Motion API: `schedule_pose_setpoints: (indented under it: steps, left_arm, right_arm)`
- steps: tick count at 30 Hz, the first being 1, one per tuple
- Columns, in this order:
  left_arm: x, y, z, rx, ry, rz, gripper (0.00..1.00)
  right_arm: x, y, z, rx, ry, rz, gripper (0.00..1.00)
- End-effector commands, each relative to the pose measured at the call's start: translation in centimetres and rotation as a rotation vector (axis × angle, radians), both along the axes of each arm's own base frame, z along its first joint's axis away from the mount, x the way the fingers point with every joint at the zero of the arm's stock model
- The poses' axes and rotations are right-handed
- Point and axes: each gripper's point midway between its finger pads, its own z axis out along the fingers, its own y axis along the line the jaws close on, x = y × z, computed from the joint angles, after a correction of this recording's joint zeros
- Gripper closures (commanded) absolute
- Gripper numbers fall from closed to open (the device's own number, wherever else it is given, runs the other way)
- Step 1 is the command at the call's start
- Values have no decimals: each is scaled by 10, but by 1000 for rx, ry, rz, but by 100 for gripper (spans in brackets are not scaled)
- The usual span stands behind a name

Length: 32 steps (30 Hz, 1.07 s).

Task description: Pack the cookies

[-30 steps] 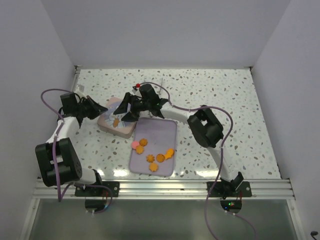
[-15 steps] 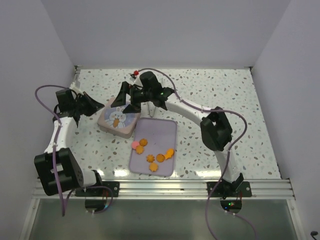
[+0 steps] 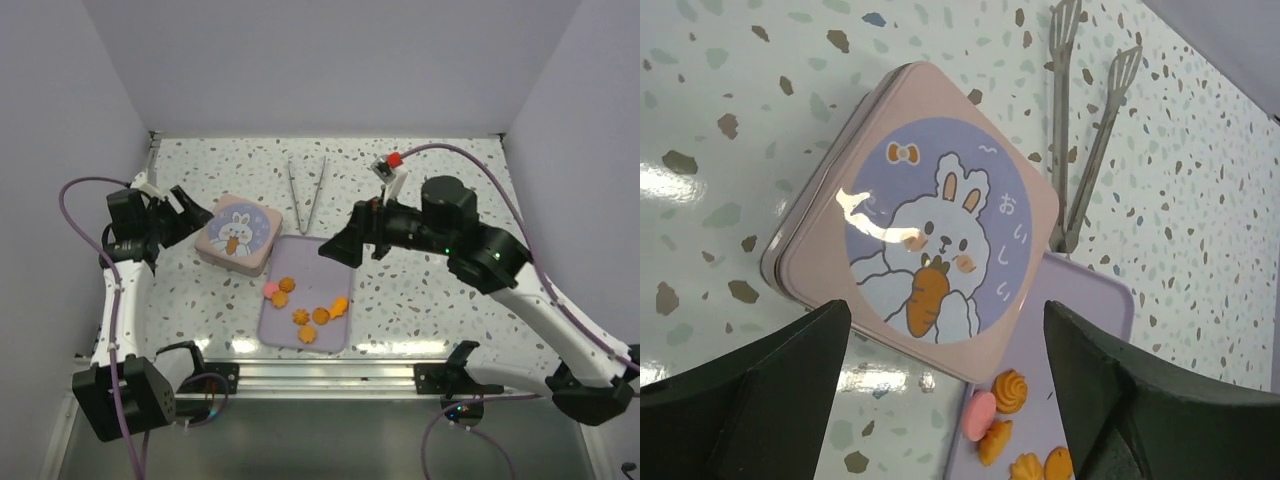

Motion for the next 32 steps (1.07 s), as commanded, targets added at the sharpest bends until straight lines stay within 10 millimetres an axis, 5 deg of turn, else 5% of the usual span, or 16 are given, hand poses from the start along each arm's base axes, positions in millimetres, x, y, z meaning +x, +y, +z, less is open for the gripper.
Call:
schedule_pose_setpoints:
  steps: [1,7,14,16,17,18,19,20,32]
  left_arm:
    - [-9,19,0,49,25,136,18]
    - [-24,67,12,199,29,398,18]
    - [-41,96,-29,313,76,534,17]
    - [-40,104,-18,335,-27,583,17]
    - [-47,105,-33,343,-33,605,17]
    - [-48,114,-9,360,-165,673,17]
    - [-56,117,-26,378,-168,695,16]
    - [-59,127,-15,397,-239,757,15]
    - [-52,132,-46,568,-327,674,16]
  right_arm:
    - [-7,-37,-23,-94,12,-110,1]
    - [-37,-66,-33,-79,61,-129,1]
    - [-51,-88,-37,-25,30,-167,1]
    - [-51,-89,-38,-19,31,-172,1]
    - [-51,-89,-41,-23,34,-175,1]
    - [-50,-88,-41,-26,33,-178,1]
    - [-49,-89,-42,-29,33,-180,1]
    - [-48,-88,-44,-33,36,-182,1]
    - [-41,-93,-51,-72,19,-217,1]
